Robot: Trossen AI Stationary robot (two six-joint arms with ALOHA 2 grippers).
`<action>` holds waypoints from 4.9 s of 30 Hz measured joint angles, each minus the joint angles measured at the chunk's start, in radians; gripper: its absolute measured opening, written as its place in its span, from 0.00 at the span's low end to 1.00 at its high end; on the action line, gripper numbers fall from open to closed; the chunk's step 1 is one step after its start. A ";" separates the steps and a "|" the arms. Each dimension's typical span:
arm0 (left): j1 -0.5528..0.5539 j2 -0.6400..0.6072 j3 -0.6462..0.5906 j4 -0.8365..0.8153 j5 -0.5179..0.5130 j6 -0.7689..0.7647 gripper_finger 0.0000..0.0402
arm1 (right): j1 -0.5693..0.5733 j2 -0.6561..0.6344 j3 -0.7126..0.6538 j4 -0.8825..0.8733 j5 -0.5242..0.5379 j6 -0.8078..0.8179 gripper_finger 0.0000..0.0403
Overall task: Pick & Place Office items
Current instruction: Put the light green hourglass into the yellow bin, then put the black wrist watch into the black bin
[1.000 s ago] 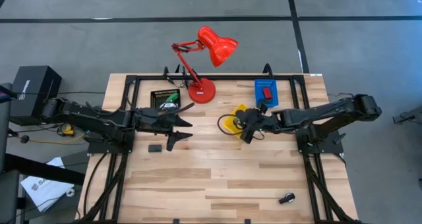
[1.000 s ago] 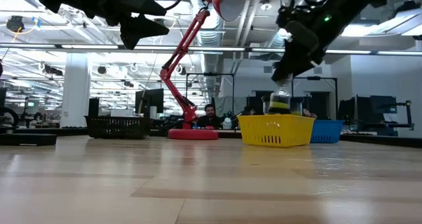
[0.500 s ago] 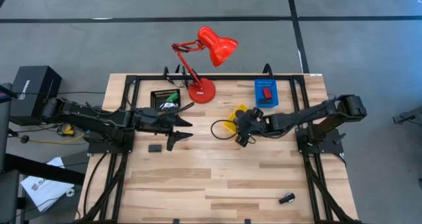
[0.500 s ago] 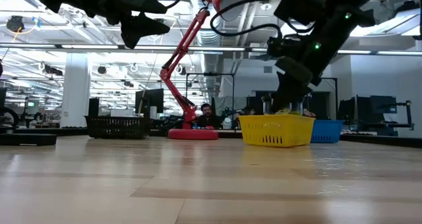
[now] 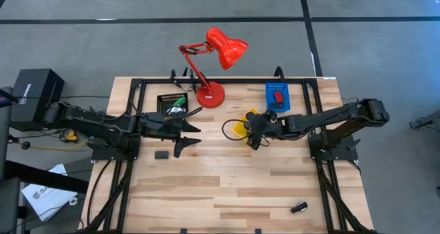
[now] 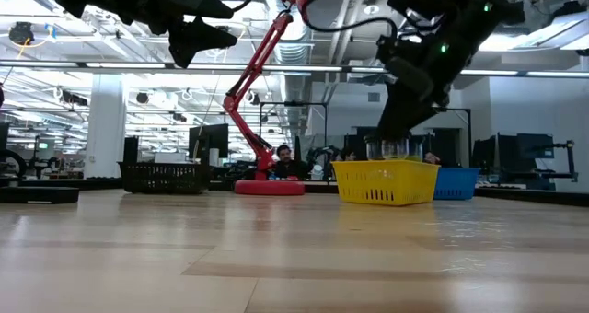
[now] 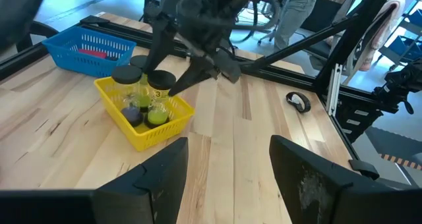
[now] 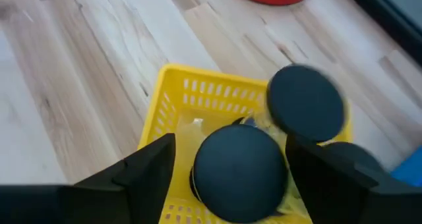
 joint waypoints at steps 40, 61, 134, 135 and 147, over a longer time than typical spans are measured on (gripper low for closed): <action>0.000 0.000 0.000 0.000 0.000 0.000 0.52 | 0.561 -0.080 0.270 -0.603 -0.211 0.476 0.70; 0.000 0.000 0.001 0.000 0.000 -0.026 0.52 | 0.848 0.175 0.259 -0.526 -0.428 0.555 0.70; 0.000 0.000 0.001 0.001 0.000 -0.027 0.52 | 0.301 0.448 0.663 -0.539 0.259 -0.252 0.00; 0.000 0.000 0.001 0.001 0.000 -0.027 0.52 | 0.282 0.448 0.663 -0.499 0.293 -0.236 0.00; -0.001 0.016 0.001 0.002 0.000 -0.078 0.52 | 0.179 0.461 0.662 -0.189 0.419 -0.189 0.00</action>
